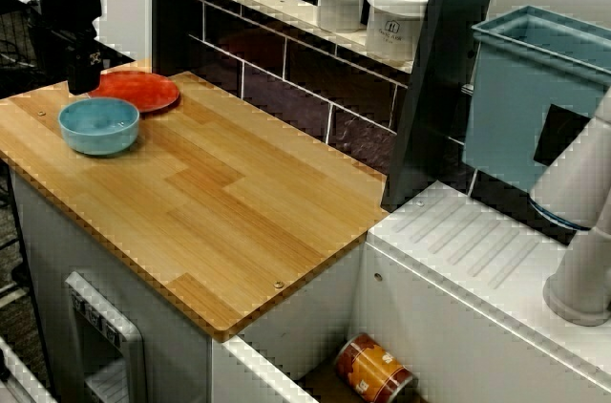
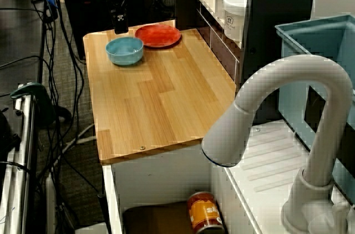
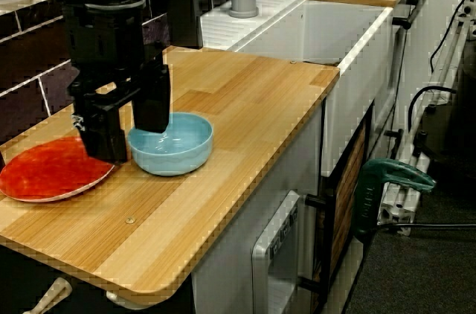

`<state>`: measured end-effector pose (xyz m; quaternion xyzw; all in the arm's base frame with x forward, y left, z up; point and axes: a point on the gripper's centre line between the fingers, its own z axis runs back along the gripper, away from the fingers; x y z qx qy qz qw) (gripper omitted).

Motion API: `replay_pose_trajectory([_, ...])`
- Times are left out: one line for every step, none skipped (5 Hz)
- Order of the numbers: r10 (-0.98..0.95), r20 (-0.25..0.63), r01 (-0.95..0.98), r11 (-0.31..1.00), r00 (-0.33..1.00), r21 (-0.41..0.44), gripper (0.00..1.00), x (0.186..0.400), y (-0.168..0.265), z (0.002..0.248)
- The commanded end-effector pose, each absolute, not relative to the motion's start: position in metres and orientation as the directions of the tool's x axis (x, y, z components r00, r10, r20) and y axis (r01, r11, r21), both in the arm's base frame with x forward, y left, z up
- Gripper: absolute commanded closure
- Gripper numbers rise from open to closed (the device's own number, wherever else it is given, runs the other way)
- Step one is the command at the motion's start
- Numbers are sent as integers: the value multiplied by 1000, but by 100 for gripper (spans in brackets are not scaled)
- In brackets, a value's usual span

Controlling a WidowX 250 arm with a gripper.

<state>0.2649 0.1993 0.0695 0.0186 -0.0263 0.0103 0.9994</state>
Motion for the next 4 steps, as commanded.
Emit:
replay_pose_trajectory([47,121,-64,988,992,139,0,255,229,84])
replay_pose_trajectory([54,120,-70,988,991,138,0,252,234,84])
replay_pose_trajectory([56,119,-73,987,991,141,0,254,240,84])
replay_pose_trajectory([62,114,-77,989,992,128,0,259,247,85])
